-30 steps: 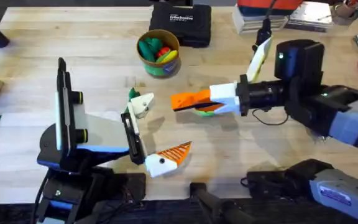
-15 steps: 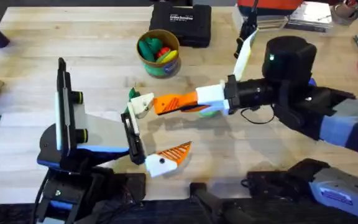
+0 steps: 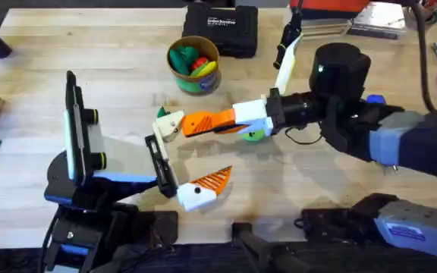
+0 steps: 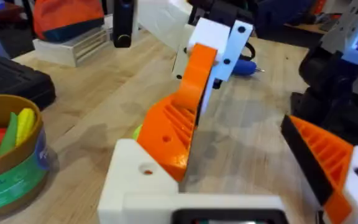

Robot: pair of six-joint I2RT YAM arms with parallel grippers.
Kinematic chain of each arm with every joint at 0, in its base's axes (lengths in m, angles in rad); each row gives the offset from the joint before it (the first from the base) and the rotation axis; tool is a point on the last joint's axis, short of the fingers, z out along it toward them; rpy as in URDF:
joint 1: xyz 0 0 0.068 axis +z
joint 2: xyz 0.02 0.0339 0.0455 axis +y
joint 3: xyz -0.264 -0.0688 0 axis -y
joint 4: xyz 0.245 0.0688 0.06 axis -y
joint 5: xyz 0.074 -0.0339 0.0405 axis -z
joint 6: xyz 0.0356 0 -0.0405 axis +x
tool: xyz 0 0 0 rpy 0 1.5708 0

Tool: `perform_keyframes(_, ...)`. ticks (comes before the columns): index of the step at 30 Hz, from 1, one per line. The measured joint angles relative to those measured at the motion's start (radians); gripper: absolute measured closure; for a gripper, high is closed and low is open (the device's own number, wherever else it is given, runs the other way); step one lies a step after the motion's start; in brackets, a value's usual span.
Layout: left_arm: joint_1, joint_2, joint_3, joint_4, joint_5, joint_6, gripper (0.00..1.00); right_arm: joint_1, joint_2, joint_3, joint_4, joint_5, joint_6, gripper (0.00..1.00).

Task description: Pick up the gripper from the table and insert it into the empty holder that is missing its gripper. Then pick up a screw, insert it into the mounting hole, and use the screwdriver to tighten it. Finally, clean up the table by picking up the vegetable and placing it into the bucket.

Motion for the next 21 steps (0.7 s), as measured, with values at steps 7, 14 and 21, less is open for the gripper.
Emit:
perform_keyframes(7, 0.002, 0.000, 0.000, 0.001, -0.005, -0.003, 0.015, 0.000, 0.093, 0.000, 0.110, -0.079, 0.076, 0.988)
perform_keyframes(14, -0.001, 0.002, -0.001, -0.002, 0.018, -0.024, 0.015, -0.007, 0.163, 0.004, 0.133, -0.145, 0.131, 0.989)
perform_keyframes(21, -0.001, 0.009, -0.001, -0.001, 0.014, -0.038, 0.014, -0.007, 0.222, 0.011, 0.248, -0.154, 0.236, 0.989)
